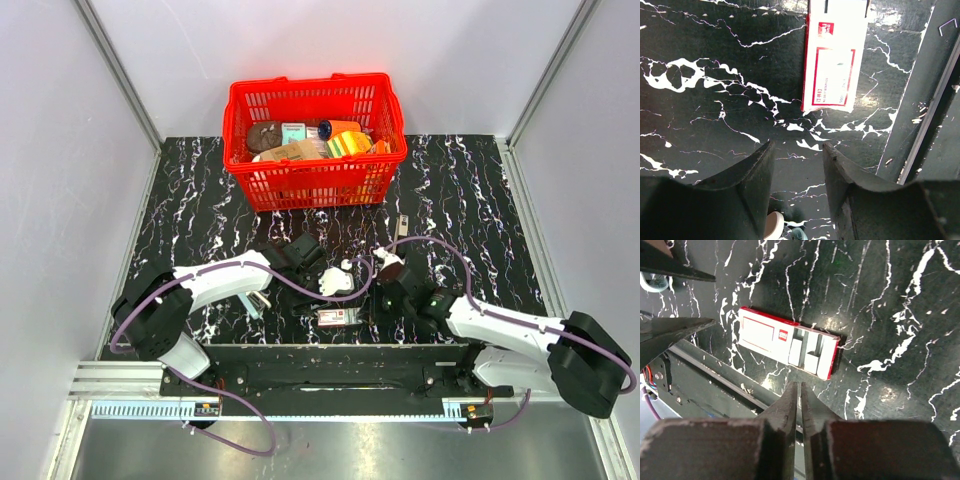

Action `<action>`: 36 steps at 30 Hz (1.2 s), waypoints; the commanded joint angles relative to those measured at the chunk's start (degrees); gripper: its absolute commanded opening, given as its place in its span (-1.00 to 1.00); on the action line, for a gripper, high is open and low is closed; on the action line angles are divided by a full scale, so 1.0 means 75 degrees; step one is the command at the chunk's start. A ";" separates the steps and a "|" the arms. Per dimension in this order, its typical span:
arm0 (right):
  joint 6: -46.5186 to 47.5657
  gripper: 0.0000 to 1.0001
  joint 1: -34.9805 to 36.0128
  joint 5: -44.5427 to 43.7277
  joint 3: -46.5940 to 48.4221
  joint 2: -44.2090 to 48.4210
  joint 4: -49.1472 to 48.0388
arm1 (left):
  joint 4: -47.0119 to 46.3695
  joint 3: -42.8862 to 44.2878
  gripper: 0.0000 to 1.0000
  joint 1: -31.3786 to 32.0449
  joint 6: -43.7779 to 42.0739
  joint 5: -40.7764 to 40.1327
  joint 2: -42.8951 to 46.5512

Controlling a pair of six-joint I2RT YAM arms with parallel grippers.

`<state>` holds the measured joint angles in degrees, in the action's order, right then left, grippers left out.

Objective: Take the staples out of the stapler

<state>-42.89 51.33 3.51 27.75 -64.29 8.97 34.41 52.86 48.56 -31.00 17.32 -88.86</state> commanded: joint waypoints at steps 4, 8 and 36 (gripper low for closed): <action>0.0059 -0.56 -0.0398 -0.0199 -0.0183 -0.0298 -0.0082 | -0.0217 -0.0052 -0.05 -0.0017 -0.0155 0.0011 0.0047; 0.0047 -0.55 -0.0586 -0.0046 -0.0313 -0.0439 -0.0492 | -0.0346 -0.0169 -0.05 -0.0029 -0.0237 -0.0130 0.0000; -0.0211 -0.80 -0.0762 0.0997 -0.0337 -0.1810 -0.2075 | -0.1460 -0.0345 -0.06 0.0452 -0.0120 -0.0974 -0.0433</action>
<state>-44.80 46.04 9.15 23.77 -75.72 -4.89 25.50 49.28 51.62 -31.79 11.31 -90.80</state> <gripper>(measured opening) 0.104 0.471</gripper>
